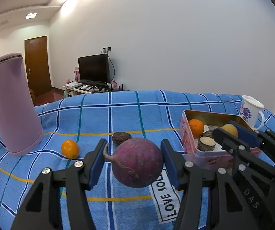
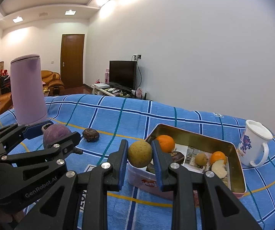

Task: Organize fruits
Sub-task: 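Lift the purple fruit and tan fruit and carry both over the tin box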

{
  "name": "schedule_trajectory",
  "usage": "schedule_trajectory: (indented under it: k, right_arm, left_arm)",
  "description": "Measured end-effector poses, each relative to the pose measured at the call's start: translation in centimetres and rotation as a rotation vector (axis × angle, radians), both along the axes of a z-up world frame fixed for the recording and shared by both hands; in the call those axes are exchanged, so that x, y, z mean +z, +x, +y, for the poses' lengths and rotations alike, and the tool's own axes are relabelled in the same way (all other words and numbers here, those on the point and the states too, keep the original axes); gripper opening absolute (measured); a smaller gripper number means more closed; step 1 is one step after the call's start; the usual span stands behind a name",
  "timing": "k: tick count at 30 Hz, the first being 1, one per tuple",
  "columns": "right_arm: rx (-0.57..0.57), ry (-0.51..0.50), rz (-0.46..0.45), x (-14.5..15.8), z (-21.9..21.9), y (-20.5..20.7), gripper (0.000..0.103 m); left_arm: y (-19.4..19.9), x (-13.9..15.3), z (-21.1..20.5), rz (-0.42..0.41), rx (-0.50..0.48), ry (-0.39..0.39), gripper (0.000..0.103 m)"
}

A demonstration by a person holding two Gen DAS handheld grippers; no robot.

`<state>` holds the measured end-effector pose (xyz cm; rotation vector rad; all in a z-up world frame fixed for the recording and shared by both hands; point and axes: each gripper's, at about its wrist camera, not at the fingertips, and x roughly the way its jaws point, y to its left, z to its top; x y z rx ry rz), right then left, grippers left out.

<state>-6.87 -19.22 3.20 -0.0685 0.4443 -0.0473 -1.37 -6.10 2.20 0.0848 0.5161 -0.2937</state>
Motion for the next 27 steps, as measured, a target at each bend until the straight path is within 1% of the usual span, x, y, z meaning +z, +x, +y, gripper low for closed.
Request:
schedule_trajectory:
  k: [13,16,27]
  right_arm:
    - [-0.019,-0.001,-0.006,0.1,-1.6,-0.6,0.027]
    - [-0.028,-0.003,-0.008,0.2,-2.1,-0.7,0.027]
    - [-0.08,0.006,-0.013,0.3,-5.0,-1.4,0.027]
  left_arm:
    - [-0.9,0.5,-2.0,0.001,-0.04,-0.007,0.058]
    - [-1.1,0.7,-2.7,-0.007,-0.052,0.005,0.058]
    - [-1.5,0.8,-5.1,0.0,-0.09,0.007,0.058]
